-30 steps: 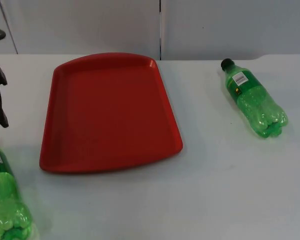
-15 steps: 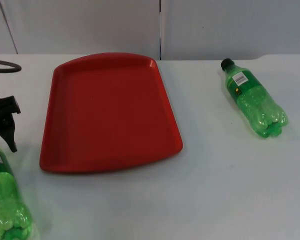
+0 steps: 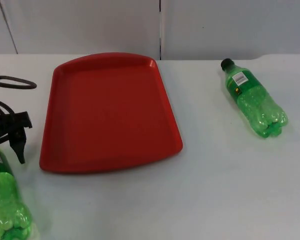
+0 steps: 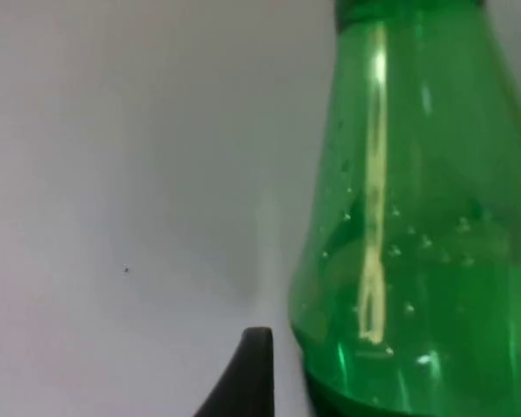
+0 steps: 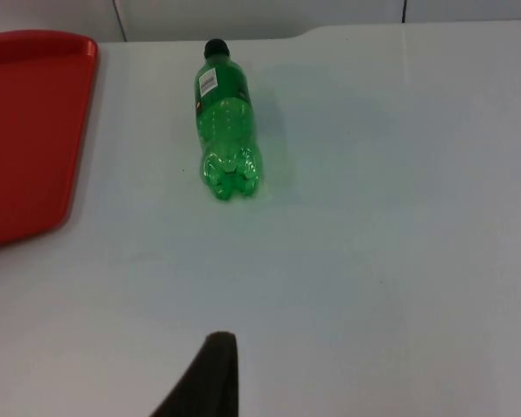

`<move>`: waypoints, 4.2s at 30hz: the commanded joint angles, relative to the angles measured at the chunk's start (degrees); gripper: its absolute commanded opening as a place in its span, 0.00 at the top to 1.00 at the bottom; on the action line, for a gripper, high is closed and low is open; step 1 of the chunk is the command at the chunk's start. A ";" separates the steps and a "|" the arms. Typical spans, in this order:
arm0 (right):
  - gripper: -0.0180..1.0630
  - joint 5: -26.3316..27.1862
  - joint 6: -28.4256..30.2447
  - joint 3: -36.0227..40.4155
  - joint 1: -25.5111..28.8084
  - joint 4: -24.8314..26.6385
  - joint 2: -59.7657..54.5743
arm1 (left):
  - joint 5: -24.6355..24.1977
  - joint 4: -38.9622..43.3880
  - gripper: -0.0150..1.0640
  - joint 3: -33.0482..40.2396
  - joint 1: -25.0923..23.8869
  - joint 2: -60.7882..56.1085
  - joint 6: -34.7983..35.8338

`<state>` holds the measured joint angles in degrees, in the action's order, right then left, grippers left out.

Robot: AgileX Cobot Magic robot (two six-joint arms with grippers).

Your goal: Place the bottle upright on the tray.

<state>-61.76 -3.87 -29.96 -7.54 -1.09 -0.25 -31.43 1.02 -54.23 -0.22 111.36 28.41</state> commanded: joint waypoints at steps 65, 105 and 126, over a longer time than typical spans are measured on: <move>0.01 0.03 0.08 0.40 0.43 0.12 0.25 | 11.44 -0.48 0.99 3.60 0.28 0.25 4.20; 0.01 0.03 0.08 0.40 0.43 0.12 0.25 | 83.36 28.24 0.99 -5.80 0.28 -5.58 -9.73; 0.01 0.03 0.08 0.40 0.43 0.12 0.25 | 95.44 33.00 0.99 -18.96 0.36 18.92 -8.61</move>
<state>-61.76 -4.26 -29.96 -7.54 -1.09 -0.25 62.23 33.16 -71.49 -0.22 129.06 19.33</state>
